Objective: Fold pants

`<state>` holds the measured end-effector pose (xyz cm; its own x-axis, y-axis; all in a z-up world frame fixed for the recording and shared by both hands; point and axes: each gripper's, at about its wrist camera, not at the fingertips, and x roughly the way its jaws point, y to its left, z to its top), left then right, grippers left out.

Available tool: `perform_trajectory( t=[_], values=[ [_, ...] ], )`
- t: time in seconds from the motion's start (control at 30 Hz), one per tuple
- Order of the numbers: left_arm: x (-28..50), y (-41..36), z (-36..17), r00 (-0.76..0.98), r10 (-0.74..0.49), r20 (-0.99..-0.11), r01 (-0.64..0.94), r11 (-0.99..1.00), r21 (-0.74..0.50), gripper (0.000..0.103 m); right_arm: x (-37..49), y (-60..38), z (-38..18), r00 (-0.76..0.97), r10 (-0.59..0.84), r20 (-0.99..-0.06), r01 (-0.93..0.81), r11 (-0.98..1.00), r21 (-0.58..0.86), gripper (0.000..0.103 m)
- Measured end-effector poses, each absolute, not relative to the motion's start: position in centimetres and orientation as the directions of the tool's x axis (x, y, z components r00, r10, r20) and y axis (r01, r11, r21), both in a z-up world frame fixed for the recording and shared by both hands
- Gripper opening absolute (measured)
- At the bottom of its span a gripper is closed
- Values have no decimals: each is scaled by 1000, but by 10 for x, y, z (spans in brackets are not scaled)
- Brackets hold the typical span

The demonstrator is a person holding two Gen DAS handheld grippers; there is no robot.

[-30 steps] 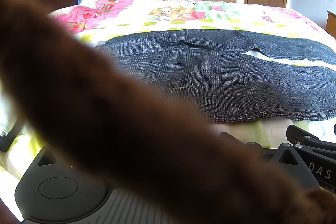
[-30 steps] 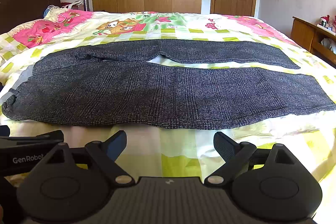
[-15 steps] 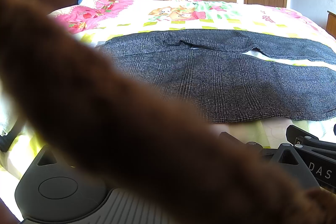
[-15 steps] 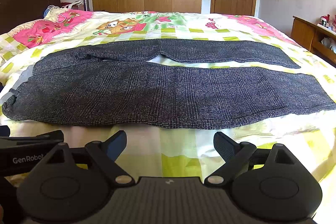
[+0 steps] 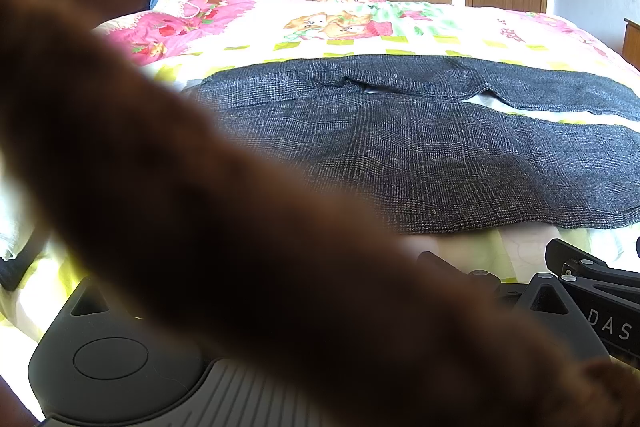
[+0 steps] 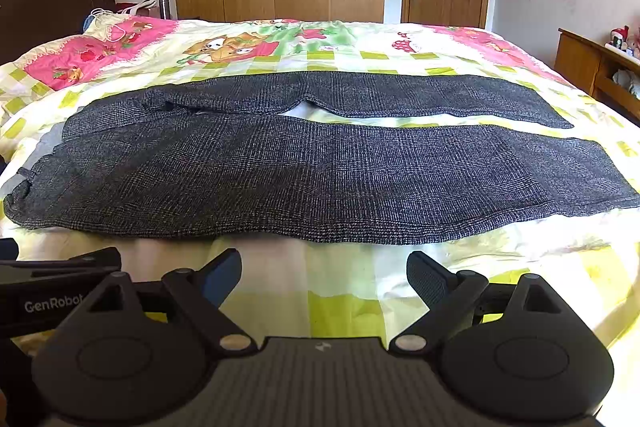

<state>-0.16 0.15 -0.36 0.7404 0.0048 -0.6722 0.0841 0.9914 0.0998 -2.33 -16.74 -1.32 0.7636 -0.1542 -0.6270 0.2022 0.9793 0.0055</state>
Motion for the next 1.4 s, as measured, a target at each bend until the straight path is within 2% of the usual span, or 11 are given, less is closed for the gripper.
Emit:
perform_trajectory(
  t=[1.4],
  values=[
    [-1,-5,-8,738,29,-674,78,989,128,102,-17,-172,-17,743,-130,-657,202,979,35,99]
  ],
)
